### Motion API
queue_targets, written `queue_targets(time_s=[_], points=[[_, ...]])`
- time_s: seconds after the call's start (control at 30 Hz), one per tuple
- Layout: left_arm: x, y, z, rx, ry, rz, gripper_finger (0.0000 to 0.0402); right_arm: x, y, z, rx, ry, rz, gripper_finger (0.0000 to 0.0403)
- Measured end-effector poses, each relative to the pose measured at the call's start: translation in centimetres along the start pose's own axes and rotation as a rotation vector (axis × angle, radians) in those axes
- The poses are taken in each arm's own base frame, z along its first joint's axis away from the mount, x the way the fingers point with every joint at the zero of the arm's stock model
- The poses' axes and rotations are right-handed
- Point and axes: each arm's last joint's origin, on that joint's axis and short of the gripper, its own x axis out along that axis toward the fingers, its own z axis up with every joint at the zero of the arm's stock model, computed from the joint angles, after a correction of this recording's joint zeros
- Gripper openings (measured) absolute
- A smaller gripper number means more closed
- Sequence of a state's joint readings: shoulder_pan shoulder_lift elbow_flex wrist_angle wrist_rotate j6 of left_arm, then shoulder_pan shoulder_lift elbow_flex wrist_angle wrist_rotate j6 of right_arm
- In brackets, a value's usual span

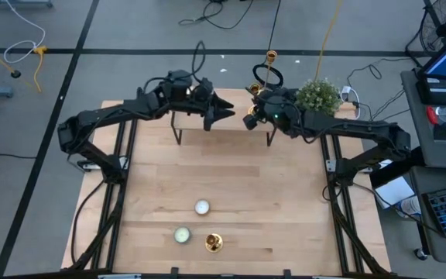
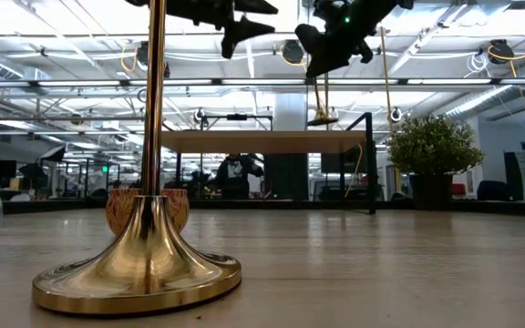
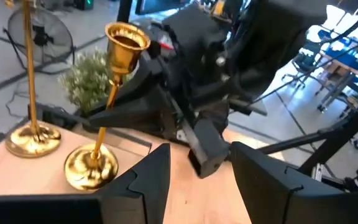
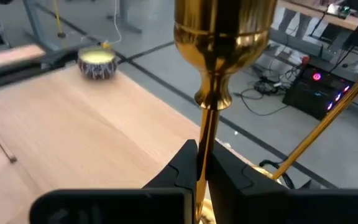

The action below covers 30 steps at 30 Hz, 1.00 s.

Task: Pick & Place candle stick holders
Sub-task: Put the right gold candle holder on the shelf aligned with the other gold candle holder

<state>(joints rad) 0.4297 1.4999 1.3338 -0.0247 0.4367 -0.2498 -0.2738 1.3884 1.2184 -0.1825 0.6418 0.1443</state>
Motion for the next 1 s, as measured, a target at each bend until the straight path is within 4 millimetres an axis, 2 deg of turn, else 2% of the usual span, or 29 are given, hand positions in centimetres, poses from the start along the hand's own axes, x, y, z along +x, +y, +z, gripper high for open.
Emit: queue_targets(time_s=[0.2, 0.3, 1.0], points=[[-1.7, -1.1, 1.3, 0.028, -0.072, 0.048, 0.0177, -0.3, -0.2, 0.0, 0.01, -0.041, -0.15, 0.0012], [-2.2, -1.4, 1.7, 0.042, -0.094, 0.064, 0.0177, -0.4, -0.3, 0.0, 0.02, -0.043, -0.157, 0.0012], [-2.2, -1.3, 1.6, 0.019, -0.088, 0.076, 0.0177, 0.1, -1.4, -1.1, 0.19, 0.023, -0.255, 0.0012]])
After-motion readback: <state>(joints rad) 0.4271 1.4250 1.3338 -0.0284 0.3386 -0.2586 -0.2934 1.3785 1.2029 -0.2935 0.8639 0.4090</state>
